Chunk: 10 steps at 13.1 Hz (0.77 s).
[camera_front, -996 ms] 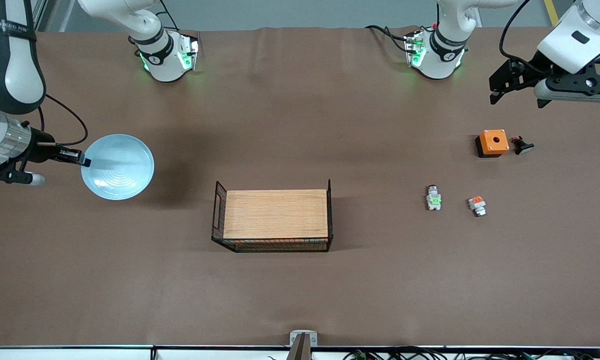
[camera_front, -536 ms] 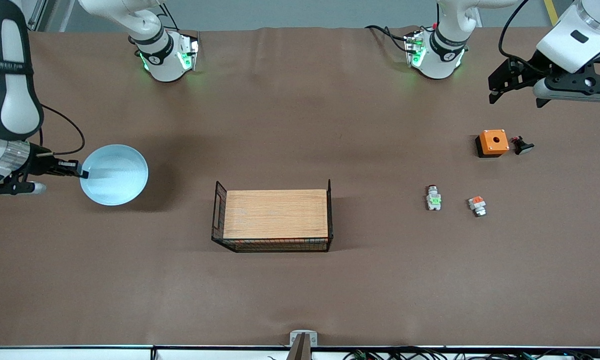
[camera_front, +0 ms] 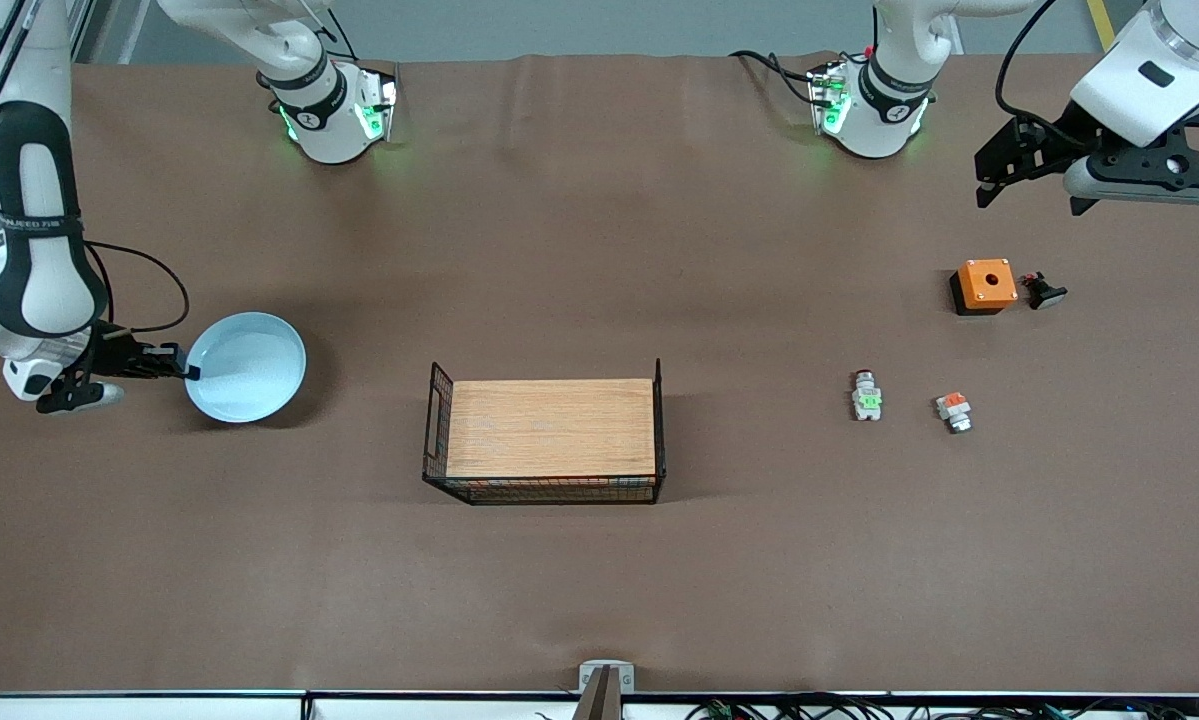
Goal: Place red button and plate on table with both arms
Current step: 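Lower the blue plate flat onto the table with the right gripper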
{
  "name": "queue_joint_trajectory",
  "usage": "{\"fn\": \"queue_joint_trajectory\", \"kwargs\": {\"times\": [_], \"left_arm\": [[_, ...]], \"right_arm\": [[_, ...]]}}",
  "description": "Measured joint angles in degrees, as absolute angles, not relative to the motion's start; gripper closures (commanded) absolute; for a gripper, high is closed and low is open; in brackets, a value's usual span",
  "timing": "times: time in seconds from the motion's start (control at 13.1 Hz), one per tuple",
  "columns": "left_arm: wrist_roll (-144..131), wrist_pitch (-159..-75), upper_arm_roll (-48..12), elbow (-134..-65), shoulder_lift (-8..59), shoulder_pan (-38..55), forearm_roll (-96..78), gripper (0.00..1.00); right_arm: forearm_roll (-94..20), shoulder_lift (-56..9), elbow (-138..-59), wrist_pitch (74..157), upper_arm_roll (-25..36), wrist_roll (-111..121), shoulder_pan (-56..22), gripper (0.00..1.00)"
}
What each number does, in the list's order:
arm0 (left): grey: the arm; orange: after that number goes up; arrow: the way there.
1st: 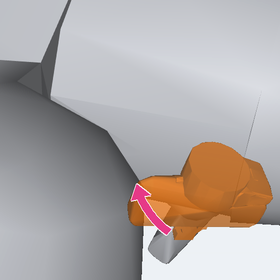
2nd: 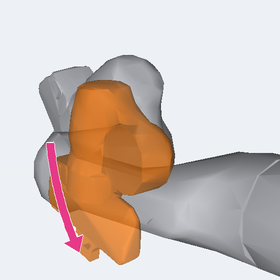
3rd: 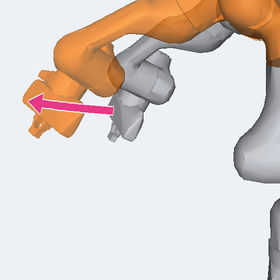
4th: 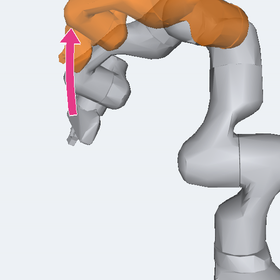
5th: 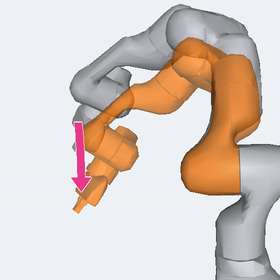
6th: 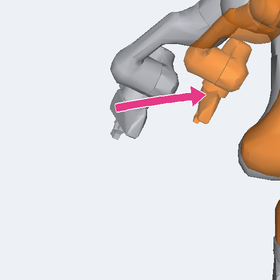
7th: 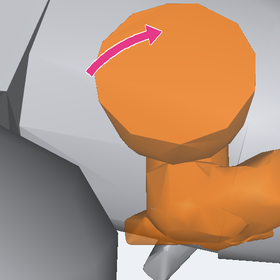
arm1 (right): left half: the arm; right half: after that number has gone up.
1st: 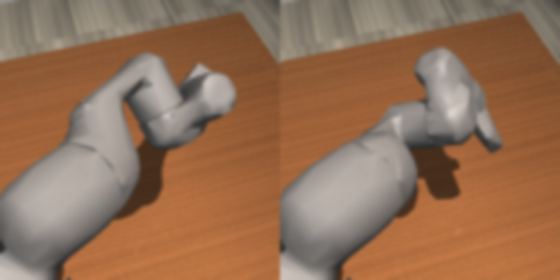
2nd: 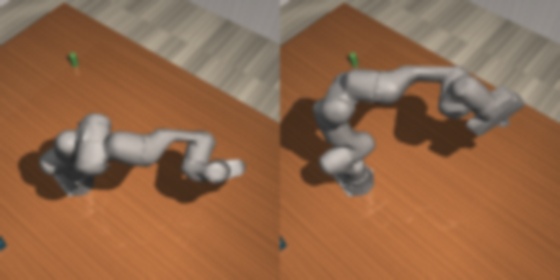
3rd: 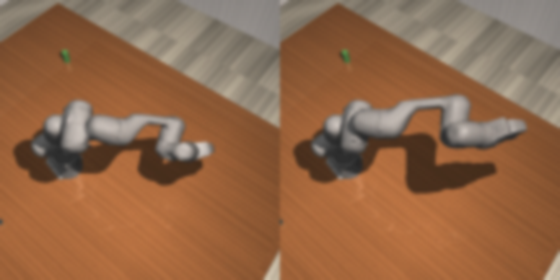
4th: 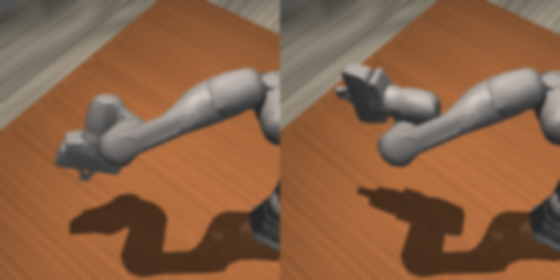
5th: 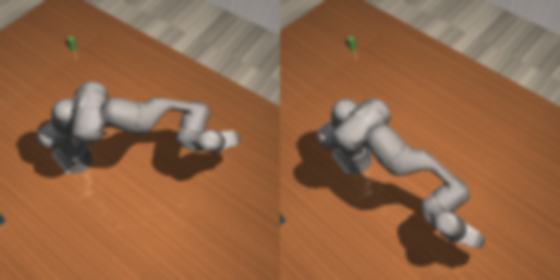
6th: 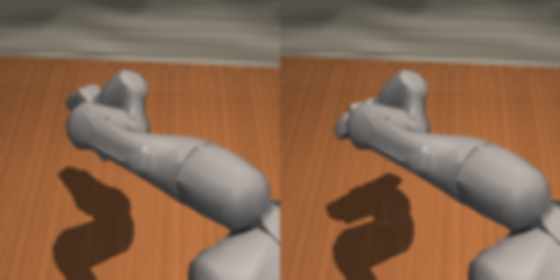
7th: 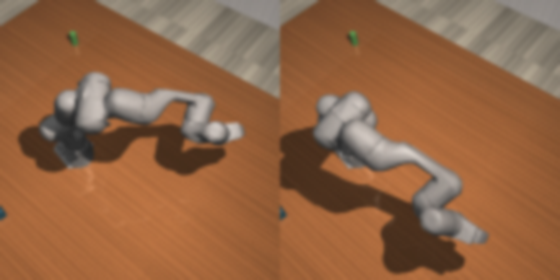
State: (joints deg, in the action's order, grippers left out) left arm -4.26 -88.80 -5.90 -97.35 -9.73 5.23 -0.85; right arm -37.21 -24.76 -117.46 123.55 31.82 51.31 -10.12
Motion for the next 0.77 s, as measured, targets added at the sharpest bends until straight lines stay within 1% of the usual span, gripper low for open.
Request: {"fn": "queue_joint_trajectory", "kwargs": {"times": [0.23, 0.38, 0.61, 0.69, 0.77], "left_arm": [[-4.3, -88.8, -5.9, -97.4, -9.7, 5.2, -0.8, 0.00], [-4.3, -88.8, -5.9, -97.4, -9.7, 5.2, -0.8, 0.00], [-4.3, -88.8, -5.9, -97.5, -9.7, 5.2, -0.9, 0.00], [-4.3, -88.8, -5.9, -97.5, -9.7, 5.2, -0.8, 0.00], [-4.3, -88.8, -5.9, -97.5, -9.7, 5.2, -0.8, 0.00]], "right_arm": [[-43.9, -29.2, -117.5, 126.4, 29.6, 58.9, -8.0, 1.00], [-46.5, -31.8, -117.4, 128.2, 27.8, 62.6, -6.0, 1.00], [-48.4, -32.9, -117.0, 128.6, 27.1, 64.7, -5.0, 0.98], [-48.4, -32.9, -116.9, 128.6, 26.9, 64.7, -5.0, 0.94], [-48.4, -32.9, -116.9, 128.6, 26.8, 64.7, -5.0, 0.82]]}}
